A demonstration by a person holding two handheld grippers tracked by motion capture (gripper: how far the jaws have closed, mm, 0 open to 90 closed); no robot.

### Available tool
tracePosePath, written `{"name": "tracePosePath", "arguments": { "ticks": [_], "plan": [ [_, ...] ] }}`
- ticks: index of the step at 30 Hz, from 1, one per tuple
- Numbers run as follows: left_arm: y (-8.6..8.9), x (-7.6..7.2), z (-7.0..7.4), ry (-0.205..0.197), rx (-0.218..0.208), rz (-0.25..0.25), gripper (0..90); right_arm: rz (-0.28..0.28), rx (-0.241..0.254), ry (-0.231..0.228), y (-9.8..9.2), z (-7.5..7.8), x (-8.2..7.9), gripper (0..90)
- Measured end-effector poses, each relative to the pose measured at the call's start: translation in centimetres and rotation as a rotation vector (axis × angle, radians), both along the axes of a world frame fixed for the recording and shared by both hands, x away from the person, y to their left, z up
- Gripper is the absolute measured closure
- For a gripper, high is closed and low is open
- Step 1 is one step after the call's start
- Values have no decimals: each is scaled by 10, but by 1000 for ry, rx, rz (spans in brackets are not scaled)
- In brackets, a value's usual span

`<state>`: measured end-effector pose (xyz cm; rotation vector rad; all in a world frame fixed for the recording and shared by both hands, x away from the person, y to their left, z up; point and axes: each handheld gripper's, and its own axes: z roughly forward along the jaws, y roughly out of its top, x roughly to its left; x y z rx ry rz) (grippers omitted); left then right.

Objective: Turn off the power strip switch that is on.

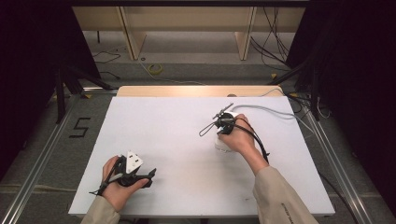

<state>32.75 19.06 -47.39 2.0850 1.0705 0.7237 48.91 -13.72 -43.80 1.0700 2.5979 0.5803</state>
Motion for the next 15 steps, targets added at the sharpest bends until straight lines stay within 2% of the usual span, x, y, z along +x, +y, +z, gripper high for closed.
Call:
{"name": "tracePosePath", "arguments": {
  "ticks": [15],
  "plan": [
    [0, 0, 0, -1, 0, 0, 156, -18, -4, 13, 2, 0, 1, 900]
  ]
}}
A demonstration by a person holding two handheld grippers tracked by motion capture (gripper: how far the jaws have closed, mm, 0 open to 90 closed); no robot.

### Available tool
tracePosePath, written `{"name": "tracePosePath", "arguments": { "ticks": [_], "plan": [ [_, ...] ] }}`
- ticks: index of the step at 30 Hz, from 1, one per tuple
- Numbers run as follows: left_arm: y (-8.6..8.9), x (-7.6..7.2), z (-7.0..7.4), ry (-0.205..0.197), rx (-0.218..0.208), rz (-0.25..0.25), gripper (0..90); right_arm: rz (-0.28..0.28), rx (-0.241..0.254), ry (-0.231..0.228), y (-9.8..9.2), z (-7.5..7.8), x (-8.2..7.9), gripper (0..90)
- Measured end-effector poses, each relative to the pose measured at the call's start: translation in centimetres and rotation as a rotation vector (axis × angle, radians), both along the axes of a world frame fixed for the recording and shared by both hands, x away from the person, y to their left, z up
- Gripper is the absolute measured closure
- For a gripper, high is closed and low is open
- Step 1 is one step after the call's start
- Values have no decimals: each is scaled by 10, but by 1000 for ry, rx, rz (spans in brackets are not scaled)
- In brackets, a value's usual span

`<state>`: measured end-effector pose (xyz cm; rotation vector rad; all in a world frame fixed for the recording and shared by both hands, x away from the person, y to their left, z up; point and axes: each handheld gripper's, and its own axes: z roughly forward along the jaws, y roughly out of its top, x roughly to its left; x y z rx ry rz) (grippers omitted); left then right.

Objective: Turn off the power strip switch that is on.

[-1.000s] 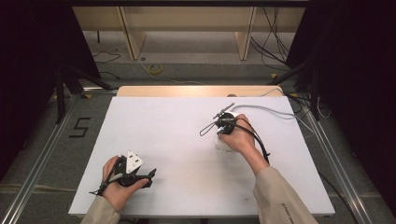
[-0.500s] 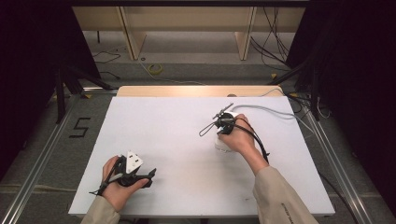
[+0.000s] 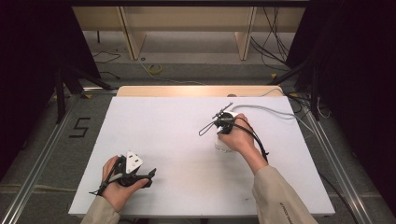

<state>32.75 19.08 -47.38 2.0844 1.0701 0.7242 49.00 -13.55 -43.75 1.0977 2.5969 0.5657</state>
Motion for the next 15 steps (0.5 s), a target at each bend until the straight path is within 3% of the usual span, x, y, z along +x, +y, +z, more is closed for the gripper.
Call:
{"name": "tracePosePath", "arguments": {
  "ticks": [15],
  "plan": [
    [0, 0, 0, 1, -2, -1, 156, -10, -8, 12, 2, 0, 1, 900]
  ]
}}
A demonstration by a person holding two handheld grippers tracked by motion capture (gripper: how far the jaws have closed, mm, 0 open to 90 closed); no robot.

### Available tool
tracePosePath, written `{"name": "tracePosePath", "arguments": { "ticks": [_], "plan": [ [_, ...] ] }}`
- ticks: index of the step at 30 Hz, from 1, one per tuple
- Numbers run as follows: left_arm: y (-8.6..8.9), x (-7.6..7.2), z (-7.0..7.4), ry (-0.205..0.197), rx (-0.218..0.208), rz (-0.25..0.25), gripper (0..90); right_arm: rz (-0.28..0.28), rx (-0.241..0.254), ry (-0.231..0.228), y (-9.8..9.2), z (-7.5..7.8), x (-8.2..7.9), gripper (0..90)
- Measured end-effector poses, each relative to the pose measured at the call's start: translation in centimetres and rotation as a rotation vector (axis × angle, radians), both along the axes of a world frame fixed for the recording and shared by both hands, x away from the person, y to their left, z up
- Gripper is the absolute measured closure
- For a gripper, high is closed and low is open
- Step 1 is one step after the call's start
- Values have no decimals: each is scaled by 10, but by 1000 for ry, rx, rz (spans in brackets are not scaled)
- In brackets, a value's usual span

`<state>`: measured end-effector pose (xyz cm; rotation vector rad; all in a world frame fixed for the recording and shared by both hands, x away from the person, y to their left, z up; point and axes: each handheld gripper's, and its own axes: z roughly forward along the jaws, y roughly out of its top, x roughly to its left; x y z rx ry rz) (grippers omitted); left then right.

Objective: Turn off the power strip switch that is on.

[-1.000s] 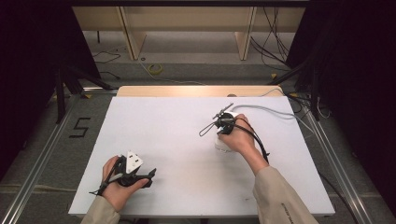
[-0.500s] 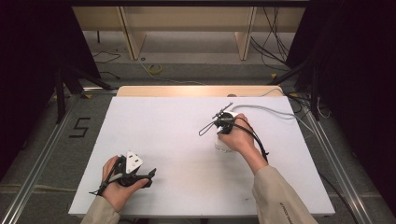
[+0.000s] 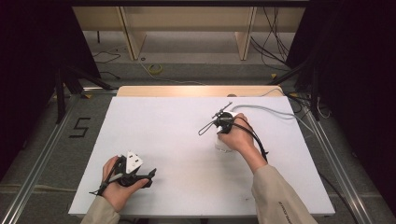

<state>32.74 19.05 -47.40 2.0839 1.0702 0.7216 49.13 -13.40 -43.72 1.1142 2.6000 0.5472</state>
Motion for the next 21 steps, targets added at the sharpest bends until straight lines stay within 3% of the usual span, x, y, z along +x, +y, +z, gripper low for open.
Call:
{"name": "tracePosePath", "arguments": {
  "ticks": [21],
  "plan": [
    [0, 0, 0, 0, 2, 0, 156, 5, 6, -8, -1, -1, -1, 900]
  ]
}}
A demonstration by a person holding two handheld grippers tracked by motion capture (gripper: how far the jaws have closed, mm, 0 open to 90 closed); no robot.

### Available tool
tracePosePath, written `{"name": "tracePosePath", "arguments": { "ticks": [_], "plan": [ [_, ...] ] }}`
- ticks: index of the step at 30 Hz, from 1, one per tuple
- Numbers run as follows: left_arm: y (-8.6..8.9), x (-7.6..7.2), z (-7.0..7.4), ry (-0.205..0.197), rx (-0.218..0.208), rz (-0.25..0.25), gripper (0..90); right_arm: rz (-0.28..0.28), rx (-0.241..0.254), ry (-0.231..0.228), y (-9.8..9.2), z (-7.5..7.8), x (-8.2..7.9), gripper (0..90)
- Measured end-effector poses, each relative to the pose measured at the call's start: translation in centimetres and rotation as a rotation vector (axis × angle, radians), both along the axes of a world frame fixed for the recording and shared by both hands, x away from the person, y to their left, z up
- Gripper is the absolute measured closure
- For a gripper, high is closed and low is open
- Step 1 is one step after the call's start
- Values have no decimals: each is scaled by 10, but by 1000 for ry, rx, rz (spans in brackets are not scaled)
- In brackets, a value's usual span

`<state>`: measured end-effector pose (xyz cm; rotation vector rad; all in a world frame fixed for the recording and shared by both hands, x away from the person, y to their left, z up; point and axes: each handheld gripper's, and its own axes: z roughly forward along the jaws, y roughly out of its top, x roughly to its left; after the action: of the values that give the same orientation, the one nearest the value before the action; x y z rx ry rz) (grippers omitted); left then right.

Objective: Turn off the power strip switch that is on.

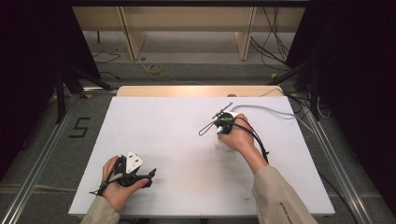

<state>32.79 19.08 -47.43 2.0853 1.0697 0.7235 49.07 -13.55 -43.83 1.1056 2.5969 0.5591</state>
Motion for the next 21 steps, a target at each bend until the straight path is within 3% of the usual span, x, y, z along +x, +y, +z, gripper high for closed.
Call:
{"name": "tracePosePath", "arguments": {
  "ticks": [21],
  "plan": [
    [1, 0, 0, 2, 0, 1, 156, 2, 12, -13, -2, -1, -2, 900]
  ]
}}
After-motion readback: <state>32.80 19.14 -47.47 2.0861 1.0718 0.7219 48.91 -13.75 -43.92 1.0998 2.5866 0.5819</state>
